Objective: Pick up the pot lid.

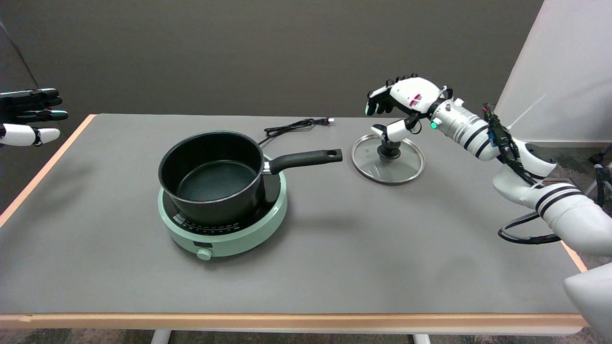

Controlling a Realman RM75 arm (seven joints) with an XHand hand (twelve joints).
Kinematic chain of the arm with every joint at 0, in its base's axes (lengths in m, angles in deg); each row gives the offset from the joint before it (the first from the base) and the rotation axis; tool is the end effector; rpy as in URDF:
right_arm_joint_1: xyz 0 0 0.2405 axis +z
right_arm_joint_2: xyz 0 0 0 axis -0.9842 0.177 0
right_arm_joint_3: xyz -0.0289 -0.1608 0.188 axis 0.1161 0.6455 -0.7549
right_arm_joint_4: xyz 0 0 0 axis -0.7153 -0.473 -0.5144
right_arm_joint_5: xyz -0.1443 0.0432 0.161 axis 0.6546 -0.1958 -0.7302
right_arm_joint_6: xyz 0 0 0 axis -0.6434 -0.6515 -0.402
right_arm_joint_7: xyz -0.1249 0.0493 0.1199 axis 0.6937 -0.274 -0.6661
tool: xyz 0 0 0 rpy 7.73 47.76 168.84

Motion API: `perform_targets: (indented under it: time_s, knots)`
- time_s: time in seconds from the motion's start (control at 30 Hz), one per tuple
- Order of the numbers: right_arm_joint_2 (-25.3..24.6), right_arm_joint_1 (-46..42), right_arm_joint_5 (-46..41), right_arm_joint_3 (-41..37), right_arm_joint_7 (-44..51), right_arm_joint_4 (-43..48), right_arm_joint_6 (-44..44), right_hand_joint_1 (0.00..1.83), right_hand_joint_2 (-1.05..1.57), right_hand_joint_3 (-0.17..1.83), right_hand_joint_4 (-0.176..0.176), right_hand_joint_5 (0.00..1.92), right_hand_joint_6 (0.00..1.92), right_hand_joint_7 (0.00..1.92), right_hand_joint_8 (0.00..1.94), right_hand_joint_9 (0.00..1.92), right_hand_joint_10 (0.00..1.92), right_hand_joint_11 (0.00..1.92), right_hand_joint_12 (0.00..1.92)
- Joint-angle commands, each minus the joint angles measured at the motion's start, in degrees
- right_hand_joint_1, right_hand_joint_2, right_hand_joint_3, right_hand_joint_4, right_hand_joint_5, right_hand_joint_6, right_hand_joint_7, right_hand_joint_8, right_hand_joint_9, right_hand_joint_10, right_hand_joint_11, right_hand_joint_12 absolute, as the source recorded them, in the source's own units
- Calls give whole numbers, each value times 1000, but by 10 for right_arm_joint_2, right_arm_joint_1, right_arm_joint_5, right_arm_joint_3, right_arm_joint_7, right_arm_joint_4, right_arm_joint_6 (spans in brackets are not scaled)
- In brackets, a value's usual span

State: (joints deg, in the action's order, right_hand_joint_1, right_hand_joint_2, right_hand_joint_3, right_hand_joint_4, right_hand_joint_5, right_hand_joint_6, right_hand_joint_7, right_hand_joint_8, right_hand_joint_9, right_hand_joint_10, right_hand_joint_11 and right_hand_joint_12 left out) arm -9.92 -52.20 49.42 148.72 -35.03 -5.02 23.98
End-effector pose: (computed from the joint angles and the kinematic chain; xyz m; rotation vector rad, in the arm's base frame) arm -0.1753 -0.4757 0.4214 1.7881 0.0461 0.0654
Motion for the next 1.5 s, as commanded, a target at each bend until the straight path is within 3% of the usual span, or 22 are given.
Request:
perform_targets:
  time_s: [0.03, 0.17, 0.23, 0.43, 0.6, 0.9, 1.3, 1.5]
  knots:
    - [-7, 10, 23, 11, -3, -42, -7, 844, 678, 796, 96, 733, 576, 891, 390, 834, 763, 591, 1308]
    - [-4, 11, 53, 4, -27, -42, -17, 892, 648, 834, 95, 703, 449, 823, 316, 817, 751, 580, 1316]
    - [-3, 11, 58, 4, -28, -42, -20, 868, 617, 922, 100, 667, 471, 794, 309, 804, 753, 563, 1330]
    - [-1, 9, 58, 2, -28, -49, -21, 893, 607, 927, 102, 656, 434, 759, 272, 789, 723, 558, 1328]
    - [-1, 8, 64, -5, -28, -51, -21, 894, 578, 917, 111, 663, 409, 659, 214, 653, 495, 450, 1174]
    - [1, 7, 64, -5, -28, -61, -22, 873, 555, 927, 118, 660, 382, 527, 191, 539, 339, 413, 1064]
    - [-2, 18, 64, 1, -28, -89, -26, 882, 555, 935, 115, 643, 350, 536, 192, 560, 355, 415, 1059]
    - [-6, 33, 64, 17, -28, -97, -27, 906, 521, 983, 85, 550, 248, 545, 180, 558, 391, 425, 1075]
